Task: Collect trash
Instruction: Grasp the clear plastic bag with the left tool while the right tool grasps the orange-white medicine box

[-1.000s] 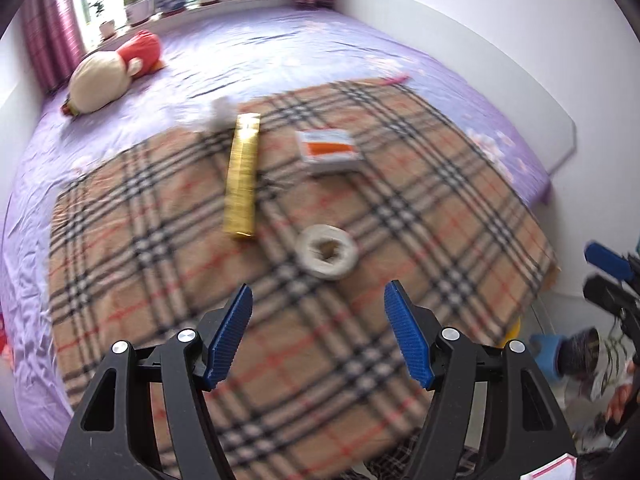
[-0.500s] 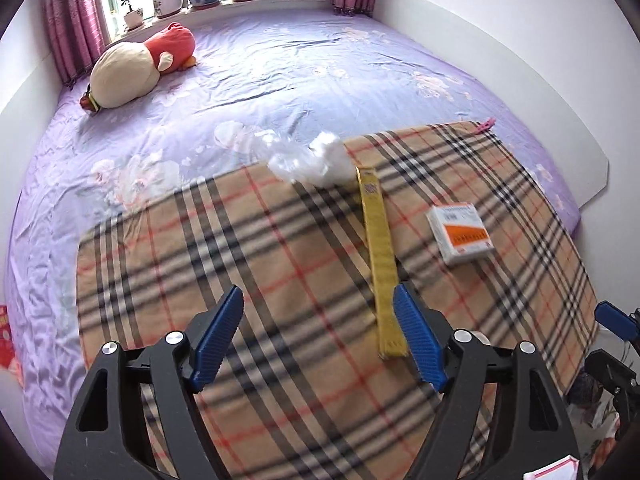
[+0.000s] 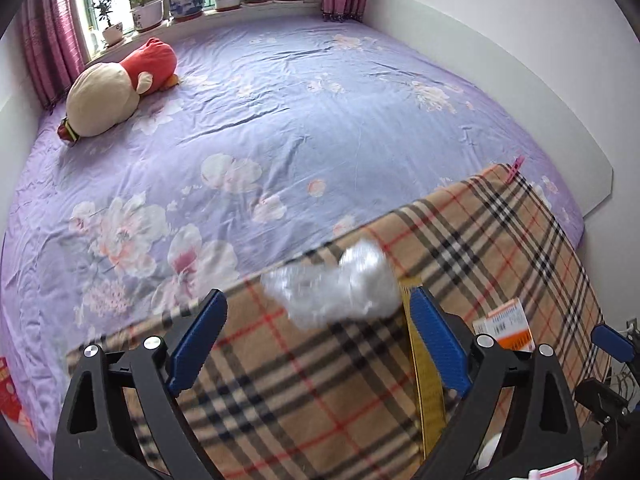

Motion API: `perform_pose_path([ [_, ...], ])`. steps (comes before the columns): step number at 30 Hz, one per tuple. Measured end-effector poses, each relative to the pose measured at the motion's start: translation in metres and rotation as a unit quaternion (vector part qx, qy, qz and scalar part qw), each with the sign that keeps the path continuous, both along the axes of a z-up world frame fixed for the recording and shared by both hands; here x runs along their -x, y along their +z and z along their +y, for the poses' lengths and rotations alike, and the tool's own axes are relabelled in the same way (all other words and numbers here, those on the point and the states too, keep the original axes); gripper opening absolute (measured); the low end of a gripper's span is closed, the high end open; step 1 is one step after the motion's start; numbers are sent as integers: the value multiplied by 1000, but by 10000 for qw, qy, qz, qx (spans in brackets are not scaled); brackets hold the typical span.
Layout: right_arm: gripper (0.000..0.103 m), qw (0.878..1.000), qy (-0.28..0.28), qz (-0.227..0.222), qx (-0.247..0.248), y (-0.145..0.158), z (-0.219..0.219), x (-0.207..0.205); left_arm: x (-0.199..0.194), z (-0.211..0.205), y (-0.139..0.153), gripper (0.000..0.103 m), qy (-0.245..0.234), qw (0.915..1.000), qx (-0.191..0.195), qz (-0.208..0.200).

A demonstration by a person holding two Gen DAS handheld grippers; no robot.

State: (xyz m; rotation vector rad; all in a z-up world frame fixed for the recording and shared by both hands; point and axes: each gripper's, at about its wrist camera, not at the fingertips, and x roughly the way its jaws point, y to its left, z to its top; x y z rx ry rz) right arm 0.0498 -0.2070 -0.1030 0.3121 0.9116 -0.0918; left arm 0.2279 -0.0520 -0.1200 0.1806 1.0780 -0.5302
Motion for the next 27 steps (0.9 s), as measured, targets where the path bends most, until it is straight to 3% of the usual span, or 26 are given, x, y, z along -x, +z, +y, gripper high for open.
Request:
perform_pose_path([
  [6,68,9997,7,230,73,-16,1,-32,-18,-16,-15,88,-213,9997,-59,131],
  [18,74,9963,14,689,505,-52,12,-61,-15,-16,-24,68,-315,9990,27,329],
  [27,74,9929,179,720,933,-62,26,-61,-1,-3,-25,67,-272,9989,109,369],
])
